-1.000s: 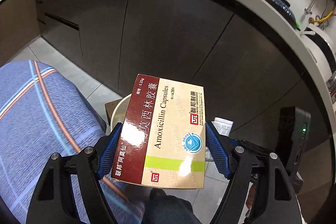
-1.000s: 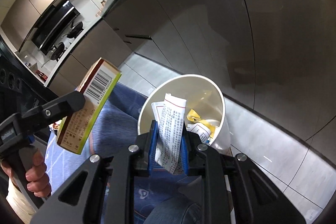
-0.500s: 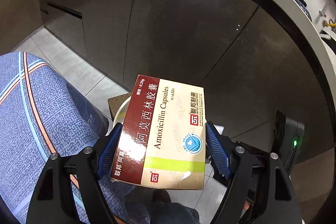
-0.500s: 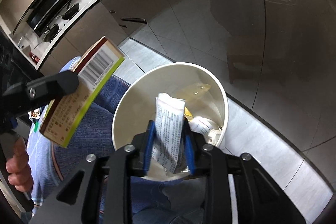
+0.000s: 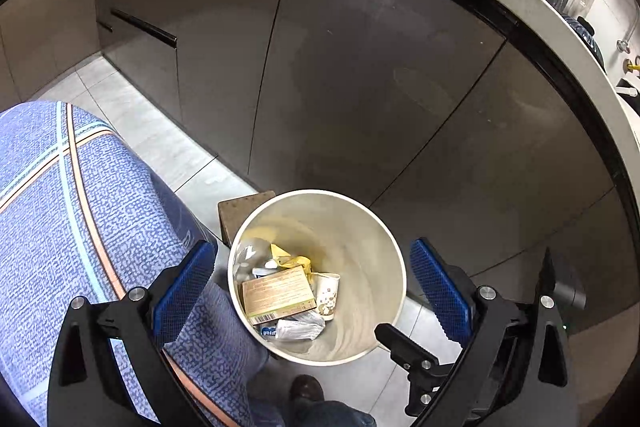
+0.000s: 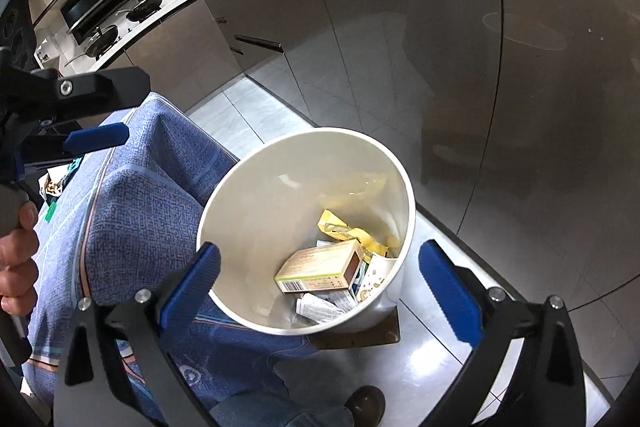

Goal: Collect trash
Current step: 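Carry the leaflet and Amoxicillin box over the white bin and open both grippers, then move both tools back over the table toward the green cap and snack bag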

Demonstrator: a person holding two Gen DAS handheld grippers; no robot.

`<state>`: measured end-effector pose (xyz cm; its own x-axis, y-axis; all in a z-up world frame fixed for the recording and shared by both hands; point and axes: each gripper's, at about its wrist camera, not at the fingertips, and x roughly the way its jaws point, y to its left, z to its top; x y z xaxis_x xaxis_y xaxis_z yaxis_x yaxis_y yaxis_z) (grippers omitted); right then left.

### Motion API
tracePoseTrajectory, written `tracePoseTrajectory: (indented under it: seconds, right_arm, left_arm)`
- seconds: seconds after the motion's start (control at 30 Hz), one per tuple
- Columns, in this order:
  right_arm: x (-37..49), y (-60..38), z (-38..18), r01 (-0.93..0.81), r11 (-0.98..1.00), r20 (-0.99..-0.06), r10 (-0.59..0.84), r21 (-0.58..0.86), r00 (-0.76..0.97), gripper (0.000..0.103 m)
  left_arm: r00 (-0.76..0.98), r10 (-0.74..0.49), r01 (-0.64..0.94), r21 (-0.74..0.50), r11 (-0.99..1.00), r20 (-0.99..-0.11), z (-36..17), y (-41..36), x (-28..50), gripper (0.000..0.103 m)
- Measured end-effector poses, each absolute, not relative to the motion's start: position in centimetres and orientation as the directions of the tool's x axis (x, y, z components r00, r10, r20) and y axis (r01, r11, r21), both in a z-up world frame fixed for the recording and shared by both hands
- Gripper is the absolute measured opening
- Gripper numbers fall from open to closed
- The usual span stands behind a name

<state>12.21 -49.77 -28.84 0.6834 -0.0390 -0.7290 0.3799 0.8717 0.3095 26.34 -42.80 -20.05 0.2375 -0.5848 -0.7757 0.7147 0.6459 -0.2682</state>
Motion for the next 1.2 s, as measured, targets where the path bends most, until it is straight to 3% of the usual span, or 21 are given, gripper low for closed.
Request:
tracePoseTrajectory:
  seconds: [0.47,0.93,1.2]
  right_arm:
    - [11.1,-47.5,-22.7,0.340,0.898,-0.673,-0.069,0.280,0.737,0.100]
    - [11.4,-40.4,-15.8,0.203,0.958,-0.613,-0.039,0.201,0.789,0.100]
    - [13.5,-34.3,-13.7,0.052,0.982,-0.618,0.072,0.180,0.783,0.100]
  left_arm:
    - [0.383,-0.586,0.700,-0.189,0.688,-0.714,-13.7,-37.0,24.1,0.095]
    - [0.547,-0.496,0.556,-0.151,0.818,-0.674,-10.3,-23.5,21.4,0.095]
    - [0.623,-0.399,0.402,-0.162,0.901,-0.673,-10.5,-13.2,21.7,0.095]
